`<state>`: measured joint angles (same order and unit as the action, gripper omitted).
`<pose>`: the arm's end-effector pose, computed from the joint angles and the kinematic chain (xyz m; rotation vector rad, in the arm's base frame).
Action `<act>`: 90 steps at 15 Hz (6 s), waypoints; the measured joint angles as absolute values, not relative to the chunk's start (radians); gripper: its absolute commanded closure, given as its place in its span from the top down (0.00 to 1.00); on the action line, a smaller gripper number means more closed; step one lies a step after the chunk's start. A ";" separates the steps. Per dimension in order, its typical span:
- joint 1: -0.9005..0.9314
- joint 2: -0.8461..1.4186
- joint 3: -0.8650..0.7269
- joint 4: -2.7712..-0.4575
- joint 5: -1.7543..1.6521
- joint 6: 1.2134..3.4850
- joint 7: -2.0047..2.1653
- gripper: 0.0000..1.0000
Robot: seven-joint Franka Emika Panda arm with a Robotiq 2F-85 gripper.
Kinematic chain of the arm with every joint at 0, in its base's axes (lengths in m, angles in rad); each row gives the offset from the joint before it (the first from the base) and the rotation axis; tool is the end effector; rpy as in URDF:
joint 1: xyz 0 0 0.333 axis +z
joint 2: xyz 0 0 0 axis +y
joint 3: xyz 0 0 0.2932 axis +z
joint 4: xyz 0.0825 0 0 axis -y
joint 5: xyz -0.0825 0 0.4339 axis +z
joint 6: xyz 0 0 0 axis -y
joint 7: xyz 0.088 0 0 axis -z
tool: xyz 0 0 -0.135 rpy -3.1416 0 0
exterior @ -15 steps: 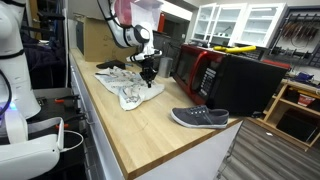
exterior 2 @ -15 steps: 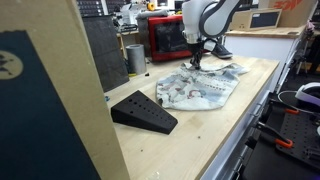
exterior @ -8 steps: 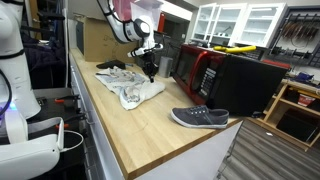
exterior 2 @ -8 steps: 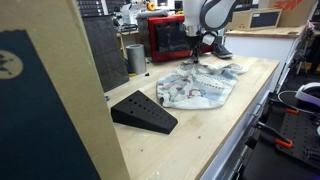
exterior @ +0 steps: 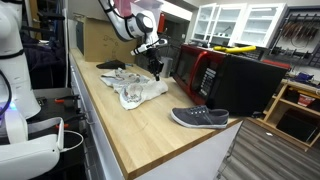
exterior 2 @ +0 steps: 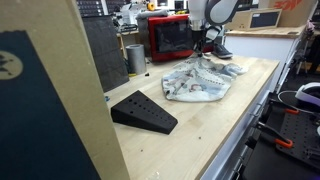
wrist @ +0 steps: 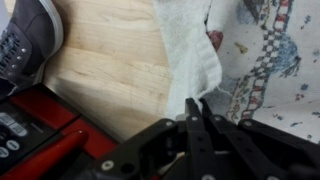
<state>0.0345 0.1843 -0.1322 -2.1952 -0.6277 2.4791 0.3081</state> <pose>0.5934 -0.0675 0.2266 2.7150 0.1098 0.1884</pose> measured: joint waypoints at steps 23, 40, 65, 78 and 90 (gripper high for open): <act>-0.013 0.152 -0.136 -2.194 -0.632 2.445 0.332 0.00; -0.045 0.130 -0.163 -2.105 -1.161 2.391 0.803 0.57; 0.071 0.248 0.118 -2.170 0.006 2.172 0.078 0.49; 0.133 0.283 0.135 -2.156 0.007 2.096 0.073 0.00; 0.155 0.261 0.183 -2.192 0.003 2.098 -0.041 0.00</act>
<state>0.1550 0.2613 0.1827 -2.1922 0.0028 2.0975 -0.0408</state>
